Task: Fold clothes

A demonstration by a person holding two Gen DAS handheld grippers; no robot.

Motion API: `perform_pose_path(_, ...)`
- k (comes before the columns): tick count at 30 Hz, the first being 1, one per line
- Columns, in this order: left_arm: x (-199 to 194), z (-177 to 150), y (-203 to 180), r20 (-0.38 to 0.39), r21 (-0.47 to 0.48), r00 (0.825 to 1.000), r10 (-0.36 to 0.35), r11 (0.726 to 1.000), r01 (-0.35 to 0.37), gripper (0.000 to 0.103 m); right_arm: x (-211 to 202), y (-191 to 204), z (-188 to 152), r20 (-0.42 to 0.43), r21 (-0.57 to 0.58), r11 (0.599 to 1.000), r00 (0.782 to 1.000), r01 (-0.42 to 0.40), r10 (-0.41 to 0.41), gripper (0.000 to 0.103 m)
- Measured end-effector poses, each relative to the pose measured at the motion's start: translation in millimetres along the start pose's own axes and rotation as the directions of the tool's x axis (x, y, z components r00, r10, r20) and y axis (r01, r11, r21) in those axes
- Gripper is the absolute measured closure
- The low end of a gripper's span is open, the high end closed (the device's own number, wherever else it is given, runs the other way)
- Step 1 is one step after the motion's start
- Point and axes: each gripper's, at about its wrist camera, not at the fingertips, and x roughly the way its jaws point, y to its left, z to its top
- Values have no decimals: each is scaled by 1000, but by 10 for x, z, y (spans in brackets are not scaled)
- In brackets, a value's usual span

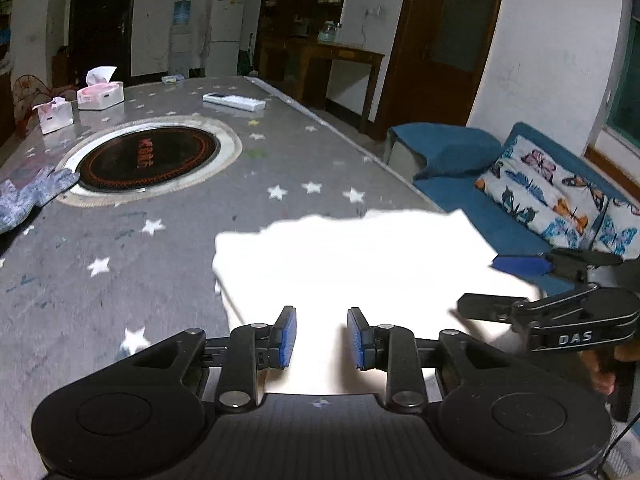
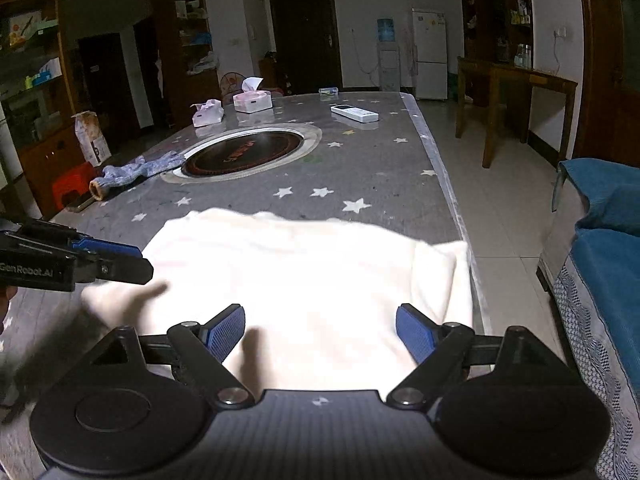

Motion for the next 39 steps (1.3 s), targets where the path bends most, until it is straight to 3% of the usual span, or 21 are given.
perform_pose_path(7,15,-70,21,-10,-21,1000,20,1000,-20,71,-73,8,-133,-2,-37,998,999,41,-41,17)
perform_pose_path(13,-53,-100,16,-8,-48,1000,27,998,-28,63,-178,41,-168,14,-23,999,1000,23,-23,15)
perform_pose_path(18,-130,-154,47,-15,-95,1000,28,995,-29,47,-217,88,-193,14,-14,1000,1000,23,-23,10)
perform_pose_path(25,-242,-249,23,-17,-124,999,34,992,-36,36,-284,167,-212,19,-6,1000,1000,25,-25,1)
perform_pose_path(35,-469,-402,3,14,-142,998,59,988,-57,10,-380,288,-248,16,10,999,999,33,-33,0)
perform_pose_path(39,-549,-450,16,26,-154,997,66,986,-62,7,-416,336,-256,19,14,999,999,41,-41,0)
